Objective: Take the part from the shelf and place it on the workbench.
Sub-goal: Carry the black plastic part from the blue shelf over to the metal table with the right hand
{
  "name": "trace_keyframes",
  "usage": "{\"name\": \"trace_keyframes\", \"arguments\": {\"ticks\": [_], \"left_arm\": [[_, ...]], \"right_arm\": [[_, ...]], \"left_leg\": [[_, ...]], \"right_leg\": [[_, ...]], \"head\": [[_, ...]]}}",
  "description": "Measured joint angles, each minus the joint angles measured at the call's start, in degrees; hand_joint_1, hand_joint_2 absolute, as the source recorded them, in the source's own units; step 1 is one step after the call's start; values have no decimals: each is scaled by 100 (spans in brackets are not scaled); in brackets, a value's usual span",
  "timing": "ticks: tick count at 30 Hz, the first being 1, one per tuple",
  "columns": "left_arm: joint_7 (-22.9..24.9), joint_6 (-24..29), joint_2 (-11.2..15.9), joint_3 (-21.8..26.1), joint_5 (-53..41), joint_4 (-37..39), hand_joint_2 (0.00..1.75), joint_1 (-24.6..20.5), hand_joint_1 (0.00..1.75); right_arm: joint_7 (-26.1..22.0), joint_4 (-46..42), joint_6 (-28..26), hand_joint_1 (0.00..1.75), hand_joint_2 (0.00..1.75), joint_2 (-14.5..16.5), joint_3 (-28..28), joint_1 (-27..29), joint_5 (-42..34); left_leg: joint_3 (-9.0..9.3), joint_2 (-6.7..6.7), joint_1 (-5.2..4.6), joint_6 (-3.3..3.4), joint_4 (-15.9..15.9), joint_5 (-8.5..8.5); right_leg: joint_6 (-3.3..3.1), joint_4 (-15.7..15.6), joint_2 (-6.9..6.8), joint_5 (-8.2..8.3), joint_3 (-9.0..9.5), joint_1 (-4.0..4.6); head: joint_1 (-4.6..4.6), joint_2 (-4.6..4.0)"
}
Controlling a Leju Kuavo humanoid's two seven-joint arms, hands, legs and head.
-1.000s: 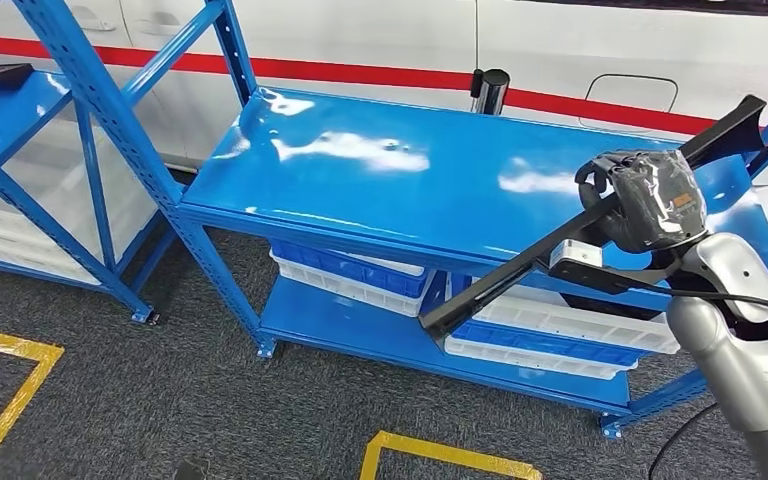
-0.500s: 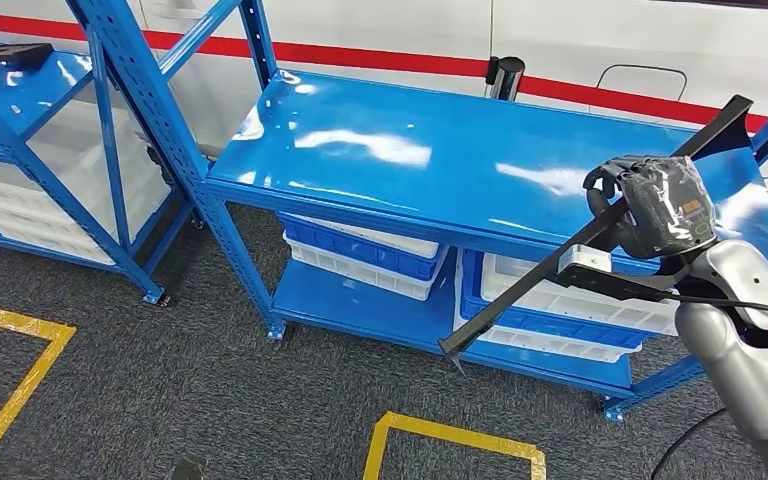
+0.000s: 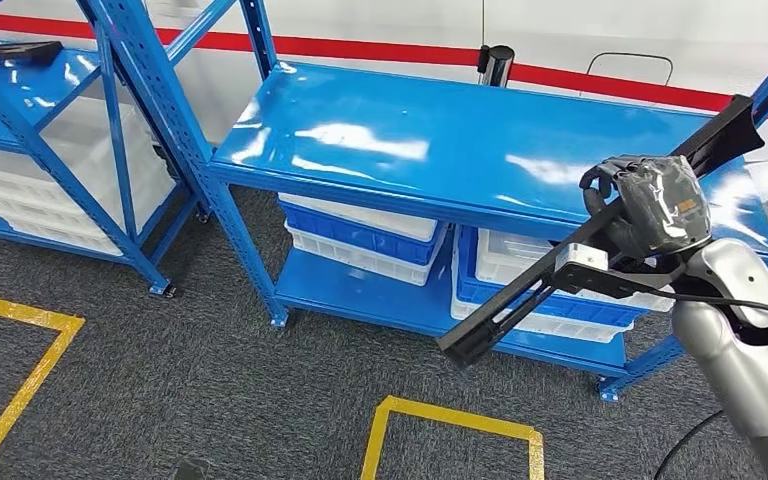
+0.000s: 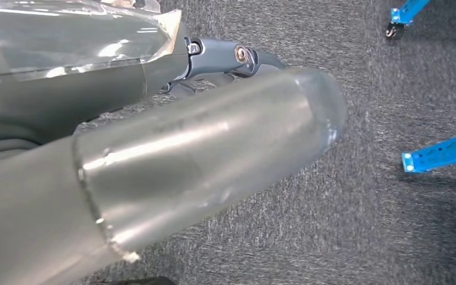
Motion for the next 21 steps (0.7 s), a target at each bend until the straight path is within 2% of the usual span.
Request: {"name": "trace_keyframes", "arguments": {"ticks": [1,3,4,5,6,8,9,10,11,13,14,15,16,17,19,20,21], "left_arm": [[-7,1,2,0,0,2,0,-2,0],[-19,2,2,0,1,4,0,1,0],[-25,2,-2,0,2,5,0,0,0],[-29,2,-3,1,3,5,0,-2,0],[-32,2,-3,2,4,5,0,-2,0],[-33,0,2,4,4,5,0,0,0],[-33,-1,-1,4,4,7,0,2,0],[-33,-2,-5,4,4,8,0,3,0],[-33,-3,-10,4,4,10,0,3,0],[-33,-3,-14,4,4,13,0,3,0],[-33,-3,-15,4,4,13,0,2,0],[-33,-3,-16,4,2,14,0,1,0],[-33,-4,-17,4,0,15,0,2,0],[-32,-4,-17,4,-2,17,0,5,0],[-31,-2,-8,4,-2,21,0,16,0],[-31,0,-5,4,-1,24,0,21,0],[-31,1,-2,3,-1,26,0,24,0]], "right_arm": [[0,-1,-2,152,175,2,-6,-7,-2],[-1,0,-6,152,175,3,-7,-10,-5],[-2,1,-8,152,175,-1,-9,-5,-5],[-3,1,-10,152,175,-6,-11,1,-5],[-4,2,-13,152,175,-12,-14,6,-5],[-7,4,-17,152,175,-20,-18,27,-7],[-8,7,-17,152,175,-22,-19,43,-8],[-9,10,-18,152,175,-23,-19,59,-9],[-12,13,-19,152,175,-23,-19,70,-9],[-18,15,-22,152,175,-23,-27,75,-9],[-20,15,-28,152,175,-24,-34,71,-11],[-24,15,-40,152,175,-27,-45,73,-15],[-29,15,-58,152,175,-33,-55,80,-21],[-35,15,-78,152,175,-39,-65,93,-27],[-49,15,-108,152,175,-48,-78,130,-36],[-55,15,-115,152,175,-47,-84,144,-39],[-60,15,-117,152,175,-45,-90,154,-41]], "left_leg": [[53,-7,-20,35,-106,-5],[14,0,-44,133,-140,67],[-9,9,-49,193,-174,121],[-47,20,-50,256,-210,188],[-97,31,-50,309,-240,254],[-226,41,-76,356,-240,351],[-287,44,-87,362,-238,394],[-344,46,-94,362,-234,435],[-396,46,-98,354,-228,472],[-480,45,-101,320,-198,530],[-523,43,-109,296,-172,553],[-555,40,-123,265,-144,577],[-583,35,-138,240,-117,601],[-604,29,-151,215,-102,626],[-651,19,-146,168,-57,616],[-712,17,-133,136,61,491],[-808,16,-115,100,288,288]], "right_leg": [[47,-6,-1,31,-9,6],[140,-16,-4,82,-32,15],[159,30,-4,44,-81,18],[146,192,-3,-81,-173,22],[114,470,-2,-273,-306,25],[64,1263,5,-712,-604,30],[79,1567,8,-831,-683,32],[113,1698,10,-864,-670,33],[158,1602,10,-811,-541,31],[229,815,2,-610,16,18],[231,399,4,-545,296,31],[213,101,8,-513,476,49],[181,-36,16,-514,550,68],[150,-47,27,-504,544,92],[64,-44,26,-455,476,34],[-3,-48,20,-417,445,6],[-69,-53,13,-373,408,-19]], "head": [[3,0],[4,0],[5,0],[13,0],[19,0],[32,0],[30,0],[29,0],[30,0],[32,0],[32,0],[31,0],[31,0],[28,0],[20,0],[7,0],[-1,0]]}}
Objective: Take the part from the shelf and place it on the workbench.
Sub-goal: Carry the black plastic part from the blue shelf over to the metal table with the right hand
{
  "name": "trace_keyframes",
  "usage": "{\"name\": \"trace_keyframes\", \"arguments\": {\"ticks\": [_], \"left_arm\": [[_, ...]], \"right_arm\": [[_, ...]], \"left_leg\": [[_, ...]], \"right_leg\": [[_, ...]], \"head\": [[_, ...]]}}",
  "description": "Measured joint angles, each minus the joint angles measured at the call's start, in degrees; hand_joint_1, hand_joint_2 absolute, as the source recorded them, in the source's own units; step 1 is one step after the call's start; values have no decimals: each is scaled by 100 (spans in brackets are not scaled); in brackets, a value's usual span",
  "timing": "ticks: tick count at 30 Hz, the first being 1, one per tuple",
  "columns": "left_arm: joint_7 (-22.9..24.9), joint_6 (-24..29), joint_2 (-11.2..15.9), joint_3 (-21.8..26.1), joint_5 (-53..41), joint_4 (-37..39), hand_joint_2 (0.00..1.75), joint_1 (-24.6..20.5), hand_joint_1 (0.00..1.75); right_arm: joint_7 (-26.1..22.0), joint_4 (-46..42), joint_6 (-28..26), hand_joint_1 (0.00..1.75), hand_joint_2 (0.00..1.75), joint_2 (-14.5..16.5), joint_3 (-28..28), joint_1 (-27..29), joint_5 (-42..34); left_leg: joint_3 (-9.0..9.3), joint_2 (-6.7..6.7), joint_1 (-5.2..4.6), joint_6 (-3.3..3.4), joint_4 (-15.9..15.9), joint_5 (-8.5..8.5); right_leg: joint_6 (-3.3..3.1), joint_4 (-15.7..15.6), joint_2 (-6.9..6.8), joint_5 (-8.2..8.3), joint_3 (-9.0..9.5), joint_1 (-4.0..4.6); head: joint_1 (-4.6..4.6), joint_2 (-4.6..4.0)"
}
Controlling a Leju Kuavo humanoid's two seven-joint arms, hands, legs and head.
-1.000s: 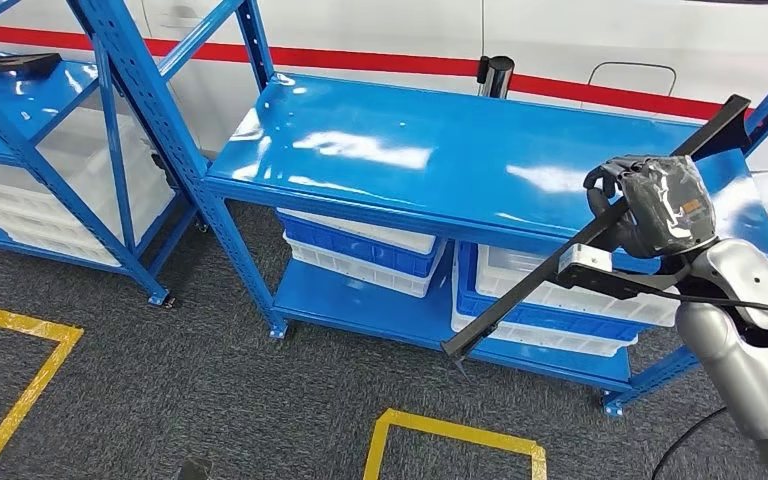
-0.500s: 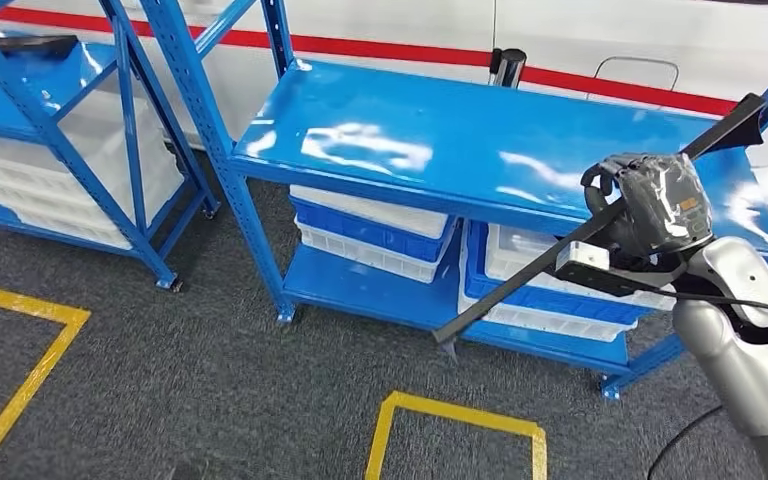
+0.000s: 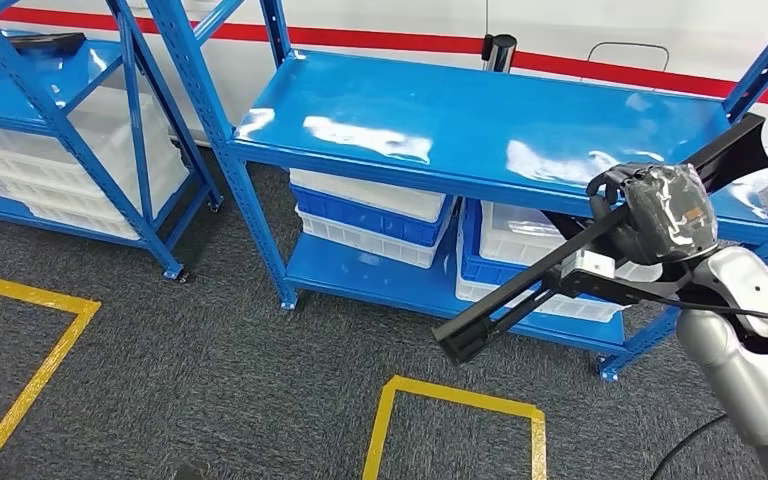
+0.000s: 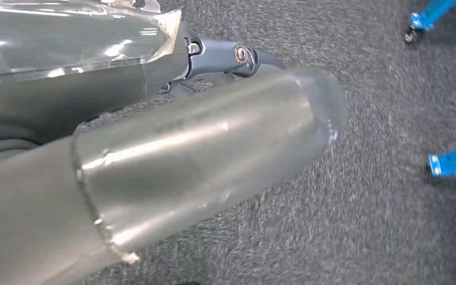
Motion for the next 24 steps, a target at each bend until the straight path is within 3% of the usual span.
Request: {"name": "trace_keyframes", "arguments": {"ticks": [2,3,4,5,8,10,12,14,15,17,19,20,21,23,24], "left_arm": [[0,0,-3,-1,2,4,0,7,0],[0,-1,-3,-1,3,6,0,12,0],[-1,0,-3,-1,4,8,0,19,0],[-1,1,-3,-1,5,10,0,24,0],[-3,1,-1,-1,5,13,0,21,0],[-6,0,-2,-1,5,14,0,19,0],[-9,1,-3,-1,5,15,0,21,0],[-14,1,-9,0,3,16,0,20,0],[-17,0,-10,1,3,16,0,19,0],[-21,-1,-9,2,3,17,0,23,0],[-22,-4,-12,1,3,20,0,32,0],[-22,-5,-15,1,4,22,0,35,0],[-22,-6,-19,1,4,24,0,37,0],[-22,-7,-19,1,4,27,0,38,0],[-22,-8,-18,1,4,27,0,38,0]], "right_arm": [[-4,0,-2,152,175,4,-11,7,-3],[-4,0,-2,152,175,5,-14,12,-3],[-4,1,-2,152,175,6,-16,17,-3],[-4,1,-2,152,175,7,-17,22,-3],[-11,0,-3,152,175,4,-37,28,-3],[-18,0,-6,152,175,-3,-53,14,-9],[-24,0,-11,152,175,-12,-61,3,-19],[-29,0,-17,152,175,-27,-73,2,-34],[-32,0,-25,152,175,-38,-79,2,-42],[-35,1,-42,152,175,-55,-85,14,-56],[-38,2,-56,152,175,-58,-86,52,-69],[-38,2,-61,152,175,-61,-88,72,-78],[-39,2,-64,152,175,-66,-91,87,-87],[-44,2,-81,152,175,-85,-114,96,-108],[-54,2,-93,152,175,-93,-131,95,-119]], "left_leg": [[-254,2,39,-74,723,-501],[-341,3,56,-100,1039,-648],[-353,4,71,-117,1205,-691],[-262,5,83,-125,1161,-631],[469,-4,101,-99,95,-253],[718,-21,72,-40,-336,-178],[693,-24,35,40,-379,-138],[665,-6,34,150,-457,-50],[642,5,41,205,-494,0],[561,17,37,261,-510,70],[476,22,22,267,-505,130],[440,22,18,260,-499,157],[408,21,17,249,-489,180],[350,16,8,214,-441,209],[321,14,-5,190,-415,221]], "right_leg": [[-76,5,-7,77,-82,18],[-78,8,-7,109,-125,25],[-72,11,-7,138,-163,28],[-62,15,-6,163,-194,26],[-5,32,-3,214,-249,25],[57,37,-5,253,-276,39],[145,16,-6,305,-305,57],[181,120,-7,230,-398,64],[161,329,-7,93,-504,69],[97,1065,-6,-304,-815,67],[113,1655,-4,-544,-1013,68],[149,1635,-4,-531,-946,69],[195,1388,-5,-443,-763,65],[255,530,-12,-203,-237,54],[243,213,-8,-123,-63,66]], "head": [[-14,0],[-12,0],[-14,0],[-14,0],[-14,0],[-12,0],[-9,0],[-3,0],[2,0],[14,0],[15,0],[15,0],[16,0],[19,0],[19,0]]}}
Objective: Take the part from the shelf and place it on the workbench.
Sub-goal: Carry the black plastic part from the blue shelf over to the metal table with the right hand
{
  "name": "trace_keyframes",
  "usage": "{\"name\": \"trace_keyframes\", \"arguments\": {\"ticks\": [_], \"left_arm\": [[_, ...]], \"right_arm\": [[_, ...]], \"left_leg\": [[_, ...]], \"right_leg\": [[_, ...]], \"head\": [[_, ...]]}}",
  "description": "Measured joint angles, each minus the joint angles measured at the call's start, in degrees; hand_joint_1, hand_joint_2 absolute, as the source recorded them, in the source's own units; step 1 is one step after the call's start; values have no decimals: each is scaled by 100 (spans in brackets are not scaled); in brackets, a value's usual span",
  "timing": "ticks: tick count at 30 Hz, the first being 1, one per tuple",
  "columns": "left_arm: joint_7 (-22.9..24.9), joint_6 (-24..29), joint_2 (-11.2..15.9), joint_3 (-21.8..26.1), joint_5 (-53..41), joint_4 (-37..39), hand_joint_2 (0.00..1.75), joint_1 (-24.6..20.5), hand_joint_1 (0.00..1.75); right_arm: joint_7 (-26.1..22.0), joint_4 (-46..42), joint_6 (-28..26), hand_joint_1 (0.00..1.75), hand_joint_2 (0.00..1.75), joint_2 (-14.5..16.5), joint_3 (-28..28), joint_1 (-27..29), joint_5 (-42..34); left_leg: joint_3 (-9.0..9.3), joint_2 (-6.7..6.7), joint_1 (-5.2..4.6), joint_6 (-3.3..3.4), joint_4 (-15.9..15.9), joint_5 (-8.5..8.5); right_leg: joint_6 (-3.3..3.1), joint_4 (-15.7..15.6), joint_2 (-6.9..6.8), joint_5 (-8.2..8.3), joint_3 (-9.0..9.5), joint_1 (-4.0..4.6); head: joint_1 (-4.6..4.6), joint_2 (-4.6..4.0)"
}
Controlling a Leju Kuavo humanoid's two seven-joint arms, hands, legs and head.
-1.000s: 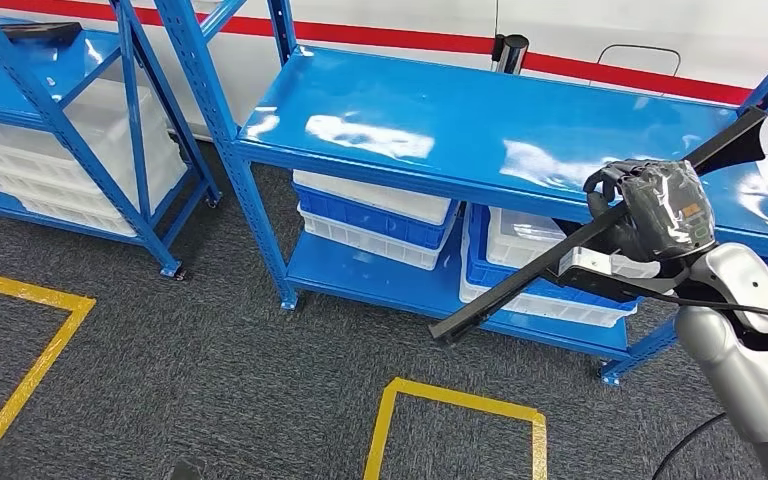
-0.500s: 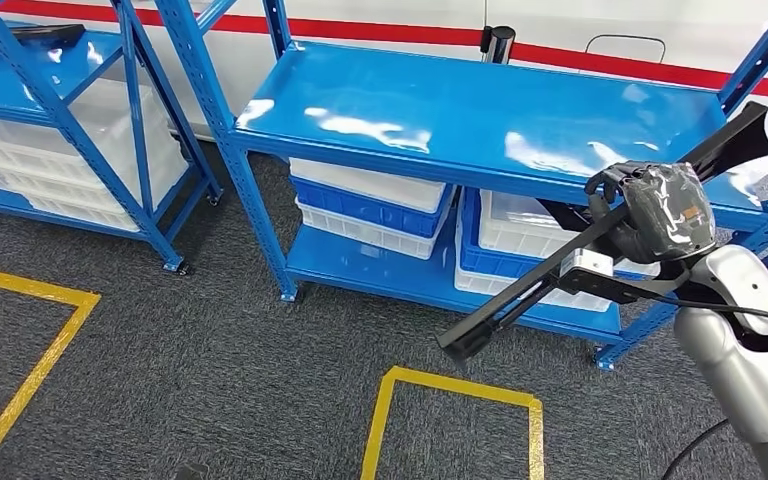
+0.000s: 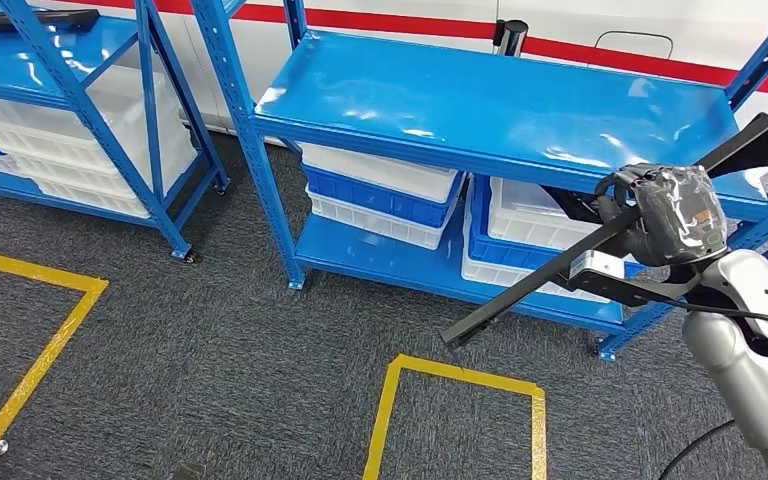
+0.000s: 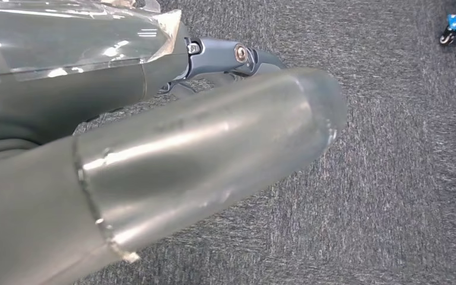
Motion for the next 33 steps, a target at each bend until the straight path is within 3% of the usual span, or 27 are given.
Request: {"name": "trace_keyframes", "arguments": {"ticks": [1,3,5,7,9,10,11,12,15,16,19,21,24,25,26,27,29,30,31,33], "left_arm": [[-1,0,2,0,1,1,0,2,0],[-5,0,7,0,6,4,0,13,0],[-17,0,18,-1,11,7,0,25,0],[-31,0,27,-2,10,8,0,28,0],[-38,1,28,-2,9,9,0,31,0],[-39,2,29,-2,9,9,0,34,0],[-39,3,31,-2,9,10,0,36,0],[-40,3,35,-2,9,10,0,37,0],[-46,8,55,-2,7,10,0,31,0],[-49,10,61,-2,4,10,0,28,0],[-51,14,68,-1,1,12,0,36,0],[-51,11,59,-1,1,13,0,33,0],[-50,2,54,0,1,13,0,30,0],[-50,-1,51,0,1,14,0,33,0],[-49,-5,46,0,1,15,0,35,0],[-49,-9,40,0,3,16,0,35,0],[-49,-20,31,0,9,17,0,34,0],[-50,-25,30,0,14,17,0,32,0],[-55,-27,32,0,18,18,0,32,0],[-65,-29,33,0,35,20,0,38,0]], "right_arm": [[-13,-1,-10,152,175,-6,-16,1,-10],[-39,-1,-20,152,175,-4,-28,4,-22],[-57,0,-21,152,175,10,-26,-6,-25],[-66,1,-21,152,175,30,-25,-21,-25],[-66,1,-21,152,175,44,-23,-19,-25],[-66,1,-23,152,175,46,-22,-9,-25],[-66,1,-25,152,175,48,-21,7,-23],[-65,1,-29,152,175,50,-21,23,-21],[-49,-2,-61,152,175,51,-28,37,-3],[-39,-4,-72,152,175,51,-31,39,7],[-21,-25,-83,152,175,43,-40,95,33],[-19,-43,-84,152,175,16,-61,129,34],[-14,-50,-84,152,175,-31,-84,166,22],[-12,-50,-84,152,175,-37,-84,192,19],[-10,-50,-84,152,175,-40,-81,217,18],[-9,-50,-84,152,175,-41,-81,233,16],[-9,-50,-83,152,175,-43,-87,234,13],[-9,-51,-81,152,175,-43,-90,230,12],[-9,-54,-79,152,175,-45,-93,228,12],[-10,-60,-72,152,175,-43,-87,230,13]], "left_leg": [[-28,-2,-15,-27,21,16],[-64,-4,-27,-85,28,64],[-126,-7,-13,-148,146,-8],[-316,-9,9,-216,644,-381],[-590,-9,32,-265,1401,-833],[-666,-8,42,-276,1658,-944],[-643,-8,49,-279,1712,-943],[-497,-8,54,-271,1528,-834],[205,-29,41,-178,378,-414],[323,-36,29,-149,154,-368],[346,-33,8,-68,2,-315],[338,-18,19,7,-84,-225],[258,4,18,72,-123,-131],[222,8,17,75,-118,-109],[187,10,19,67,-109,-88],[153,12,24,56,-94,-70],[85,12,38,20,-26,-53],[43,9,34,-7,22,-48],[2,4,24,-39,60,-39],[-66,-9,0,-108,98,8]], "right_leg": [[-32,-173,6,43,86,13],[-122,-193,21,86,67,44],[-207,-189,15,142,44,0],[-292,-198,3,199,7,-37],[-333,-194,-5,246,-61,-20],[-338,-191,-6,270,-95,-12],[-336,-190,-6,290,-121,-8],[-329,-189,-4,305,-138,-4],[-285,-184,1,339,-163,16],[-261,-180,1,355,-182,26],[-163,-176,-2,401,-247,52],[-137,-11,0,279,-353,59],[-183,972,11,-241,-775,42],[-172,1282,12,-357,-888,34],[-138,1403,12,-385,-906,22],[-85,1293,10,-326,-809,1],[32,527,1,-89,-353,-56],[55,172,9,8,-153,-58],[49,-49,18,65,-40,-53],[-23,-82,44,114,-54,-16]], "head": [[-3,0],[-6,0],[-7,0],[-11,0],[-15,0],[-15,0],[-17,0],[-16,0],[-13,0],[-15,0],[-12,0],[-2,0],[27,0],[29,0],[31,0],[29,0],[31,0],[31,0],[30,0],[24,0]]}}
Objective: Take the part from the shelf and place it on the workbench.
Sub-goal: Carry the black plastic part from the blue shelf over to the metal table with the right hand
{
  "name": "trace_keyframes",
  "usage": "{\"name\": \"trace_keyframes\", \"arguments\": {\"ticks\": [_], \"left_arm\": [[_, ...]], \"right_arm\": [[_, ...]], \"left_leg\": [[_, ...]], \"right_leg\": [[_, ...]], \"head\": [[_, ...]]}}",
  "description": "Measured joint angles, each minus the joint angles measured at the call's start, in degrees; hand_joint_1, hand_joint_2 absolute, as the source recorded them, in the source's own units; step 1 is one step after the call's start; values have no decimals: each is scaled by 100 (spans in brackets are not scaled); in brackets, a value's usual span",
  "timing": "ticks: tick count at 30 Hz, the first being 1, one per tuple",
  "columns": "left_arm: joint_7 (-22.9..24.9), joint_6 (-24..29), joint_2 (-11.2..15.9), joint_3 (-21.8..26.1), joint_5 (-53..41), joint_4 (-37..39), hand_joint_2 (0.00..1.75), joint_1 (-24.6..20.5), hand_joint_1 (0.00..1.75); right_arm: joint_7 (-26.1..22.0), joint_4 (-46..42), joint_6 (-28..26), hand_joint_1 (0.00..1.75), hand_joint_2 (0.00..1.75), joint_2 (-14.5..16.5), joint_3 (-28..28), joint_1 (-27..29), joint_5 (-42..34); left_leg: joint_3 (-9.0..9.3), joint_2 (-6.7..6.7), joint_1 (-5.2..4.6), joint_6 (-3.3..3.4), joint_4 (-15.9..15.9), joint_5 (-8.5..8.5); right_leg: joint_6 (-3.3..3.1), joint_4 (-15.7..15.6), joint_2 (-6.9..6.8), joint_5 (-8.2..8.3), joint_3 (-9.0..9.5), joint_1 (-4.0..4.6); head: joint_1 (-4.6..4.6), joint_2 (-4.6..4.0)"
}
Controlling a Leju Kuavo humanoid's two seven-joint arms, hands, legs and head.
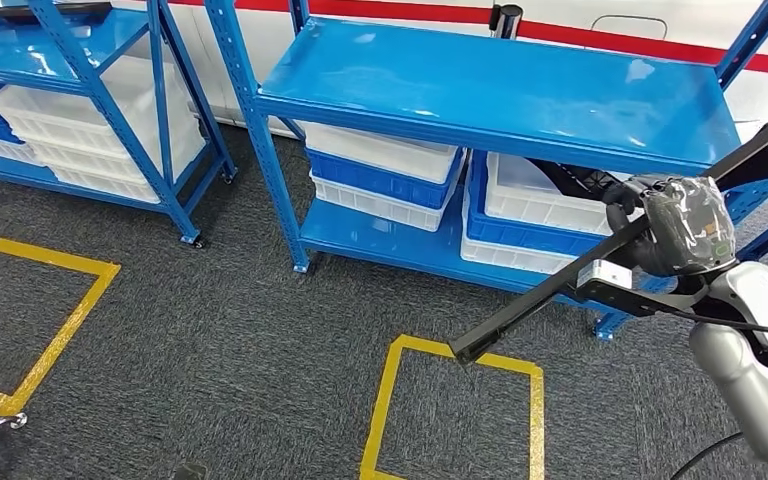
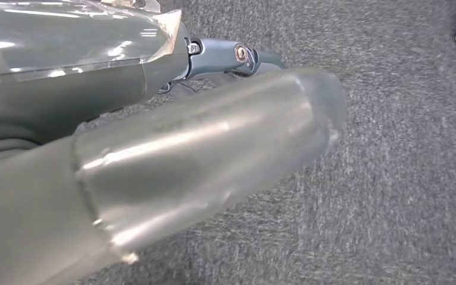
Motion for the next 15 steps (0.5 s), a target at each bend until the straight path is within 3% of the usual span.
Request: {"name": "trace_keyframes", "arguments": {"ticks": [2,3,4,6,8,9,10,12,13,15], "left_arm": [[-9,0,-3,0,21,6,0,12,0],[-13,1,-5,-1,27,9,0,13,0],[-16,1,-7,-1,29,13,0,12,0],[-20,0,-11,-2,28,14,0,8,0],[-19,-3,-13,-2,27,15,0,6,0],[-18,-5,-15,-2,26,16,0,4,0],[-17,-6,-16,-2,25,16,0,-1,0],[-17,-6,-15,-2,22,16,0,-24,0],[-17,-6,-15,-2,18,16,0,-38,0],[-15,-6,-14,-2,2,16,0,-54,0]], "right_arm": [[-1,-2,7,152,175,10,13,-5,4],[1,-3,11,152,175,19,19,-10,9],[5,-6,15,152,175,25,22,-15,15],[22,-15,19,152,175,33,23,-17,34],[37,-21,19,152,175,34,23,-8,48],[40,-22,19,152,175,34,23,-2,50],[42,-28,19,152,175,33,21,4,51],[44,-52,19,152,175,31,7,5,52],[45,-66,19,152,175,29,-3,-1,52],[48,-83,19,152,175,31,-15,-7,54]], "left_leg": [[-57,-14,7,-54,36,-4],[-113,-15,17,-83,145,-122],[-197,-14,29,-113,352,-316],[-436,-3,46,-165,1069,-831],[-532,0,50,-169,1589,-1094],[-430,0,49,-149,1547,-1070],[-201,-3,42,-109,1271,-966],[374,-14,13,-8,456,-748],[564,-16,-10,34,157,-680],[644,-10,-59,78,-26,-633]], "right_leg": [[-86,29,-8,59,-68,-37],[-139,33,-15,94,-100,-55],[-193,30,-23,132,-136,-70],[-263,32,-36,209,-225,-47],[-278,34,-40,290,-328,-14],[-277,34,-38,330,-377,3],[-273,34,-34,372,-423,19],[-250,33,-26,451,-486,42],[-226,31,-25,487,-505,48],[-152,15,-31,557,-526,41]], "head": [[-3,0],[-8,0],[-15,0],[-30,0],[-31,0],[-32,0],[-31,0],[-28,0],[-25,0],[-28,0]]}}
